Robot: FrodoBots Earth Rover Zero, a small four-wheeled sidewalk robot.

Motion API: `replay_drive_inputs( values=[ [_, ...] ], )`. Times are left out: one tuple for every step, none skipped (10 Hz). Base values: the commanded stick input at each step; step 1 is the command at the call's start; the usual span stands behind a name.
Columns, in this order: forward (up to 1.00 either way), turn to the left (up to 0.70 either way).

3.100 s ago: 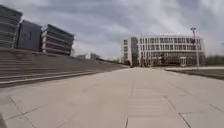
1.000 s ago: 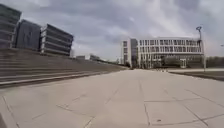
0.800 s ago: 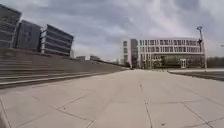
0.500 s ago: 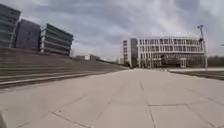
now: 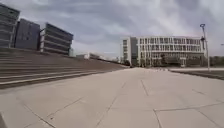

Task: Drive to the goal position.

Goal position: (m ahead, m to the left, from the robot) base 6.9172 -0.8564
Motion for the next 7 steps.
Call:
replay_drive_inputs(
  values=[
    [0.5, 0.0],
    [0.5, 0.0],
    [0.5, 0.0],
    [0.5, 0.0],
    [0.5, 0.0],
    [0.5, 0.0],
    [0.5, 0.0]
  ],
)
